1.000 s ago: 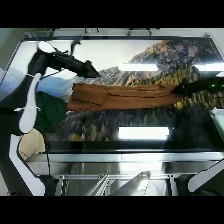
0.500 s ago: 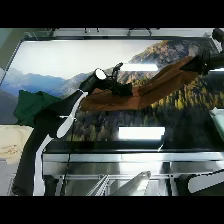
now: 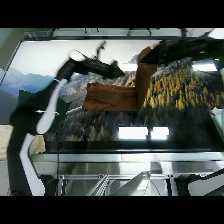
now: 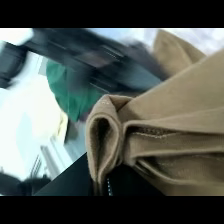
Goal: Fold the shirts.
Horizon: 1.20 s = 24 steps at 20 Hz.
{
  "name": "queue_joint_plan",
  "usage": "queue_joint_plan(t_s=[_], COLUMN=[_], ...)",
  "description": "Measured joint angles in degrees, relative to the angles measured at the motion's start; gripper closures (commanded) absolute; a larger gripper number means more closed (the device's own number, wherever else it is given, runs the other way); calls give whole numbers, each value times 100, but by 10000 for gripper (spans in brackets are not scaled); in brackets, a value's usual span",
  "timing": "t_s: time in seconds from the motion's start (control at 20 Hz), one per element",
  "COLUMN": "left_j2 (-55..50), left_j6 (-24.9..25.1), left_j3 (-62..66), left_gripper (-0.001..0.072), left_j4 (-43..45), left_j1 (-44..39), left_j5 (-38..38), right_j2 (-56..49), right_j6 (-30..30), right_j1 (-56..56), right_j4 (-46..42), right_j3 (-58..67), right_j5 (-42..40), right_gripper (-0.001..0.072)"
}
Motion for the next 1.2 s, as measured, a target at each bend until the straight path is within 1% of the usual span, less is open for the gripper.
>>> queue_joint_plan(t_s=[0.15,0.2,0.3,0.35,0.45,0.5,0.55,0.65,0.7,0.75,0.85,0.95,1.0,1.05,1.1,1.15,1.2], left_j2=[811,1073,1523,1718,2022,2133,2236,2396,2450,2483,2531,2555,2564,2570,2575,2577,2577], left_j6=[72,76,168,243,424,529,638,828,911,986,1115,1235,1283,1329,1357,1392,1425], left_j3=[-96,-236,-627,-868,-1335,-1550,-1766,-2120,-2267,-2378,-2551,-2645,-2673,-2695,-2708,-2719,-2726], left_gripper=[703,703,703,703,703,703,703,703,703,703,704,704,703,703,704,703,703], left_j4=[-81,-96,-98,-98,-109,-118,-138,-157,-164,-164,-166,-166,-166,-166,-166,-160,-151], left_j1=[1115,1462,2033,2264,2594,2704,2785,2872,2883,2881,2830,2728,2664,2581,2500,2411,2321], left_j5=[-560,-710,-835,-922,-999,-1014,-1025,-1069,-1064,-1067,-1117,-1202,-1279,-1353,-1423,-1467,-1484], right_j2=[-527,-776,-1283,-1493,-1762,-1799,-1794,-1670,-1578,-1493,-1322,-1119,-1025,-933,-872,-846,-855], right_j6=[20,35,35,-57,-459,-654,-804,-984,-981,-927,-649,-267,-68,146,343,601,874], right_j1=[1008,1351,1967,2212,2551,2599,2583,2345,2140,1906,1467,1071,894,730,597,463,341], right_j4=[-61,-85,-68,31,507,763,964,1191,1215,1150,765,131,-243,-636,-979,-1364,-1731], right_j3=[0,0,-2,-4,0,4,4,7,11,11,2,-44,-103,-175,-234,-282,-321], right_j5=[-1113,-1471,-2133,-2352,-2614,-2634,-2588,-2170,-1912,-1598,-1034,-527,-339,-203,-125,-87,-96], right_gripper=[690,628,67,51,63,265,580,568,648,691,691,691,680,477,147,8,9])
